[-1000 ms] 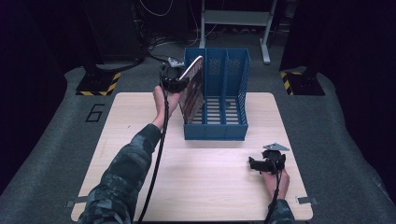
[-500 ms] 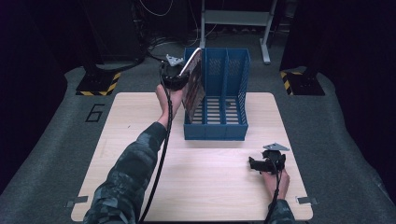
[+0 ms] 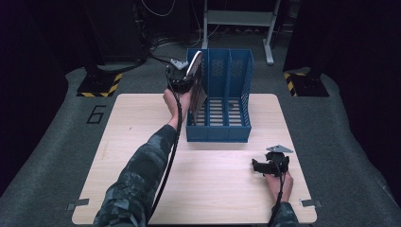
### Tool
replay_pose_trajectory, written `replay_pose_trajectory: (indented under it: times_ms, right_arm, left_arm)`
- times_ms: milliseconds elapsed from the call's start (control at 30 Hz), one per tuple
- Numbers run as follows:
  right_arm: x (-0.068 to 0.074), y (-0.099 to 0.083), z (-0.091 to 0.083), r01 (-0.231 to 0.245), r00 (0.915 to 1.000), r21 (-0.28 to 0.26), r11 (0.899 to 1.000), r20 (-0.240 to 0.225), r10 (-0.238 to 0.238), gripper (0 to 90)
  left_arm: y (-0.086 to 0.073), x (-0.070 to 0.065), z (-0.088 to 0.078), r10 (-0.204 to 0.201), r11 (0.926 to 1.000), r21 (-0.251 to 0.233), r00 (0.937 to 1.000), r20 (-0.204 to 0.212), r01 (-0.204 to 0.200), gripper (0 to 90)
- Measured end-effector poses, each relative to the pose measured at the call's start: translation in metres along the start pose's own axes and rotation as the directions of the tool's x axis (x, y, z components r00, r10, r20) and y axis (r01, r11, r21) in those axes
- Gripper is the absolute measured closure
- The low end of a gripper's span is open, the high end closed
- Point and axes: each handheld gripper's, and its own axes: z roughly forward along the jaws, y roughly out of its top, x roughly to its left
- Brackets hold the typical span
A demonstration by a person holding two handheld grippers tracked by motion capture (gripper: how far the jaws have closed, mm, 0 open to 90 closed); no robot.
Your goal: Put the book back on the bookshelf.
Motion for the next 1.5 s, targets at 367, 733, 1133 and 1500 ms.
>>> replay_pose_trajectory:
  times_ms: [367, 733, 1133, 1500]
  right_arm:
    - [0.0, 0.0, 0.0, -0.001, 1.0, -0.002, 1.0, 0.002, 0.001, 6.8]
    - [0.0, 0.0, 0.0, 0.0, 1.0, -0.003, 1.0, 0.002, 0.0, 6.9]
    - [0.0, 0.0, 0.0, -0.001, 1.0, -0.003, 1.0, 0.002, 0.001, 6.9]
    - [0.0, 0.0, 0.0, 0.0, 1.0, -0.002, 1.0, 0.002, 0.0, 6.9]
  left_arm:
    - [-0.005, 0.009, 0.008, -0.033, 0.9993, 0.017, 0.9985, -0.045, 0.033, 83.8]
    - [0.003, 0.011, 0.0, 0.014, 0.9998, -0.011, 0.9995, -0.027, -0.014, 61.6]
    - [0.017, 0.008, -0.03, 0.078, 0.9966, -0.028, 0.9954, 0.055, -0.077, 26.1]
    - [0.01, 0.019, -0.069, 0.143, 0.9897, -0.032, 0.9778, 0.154, -0.14, 15.3]
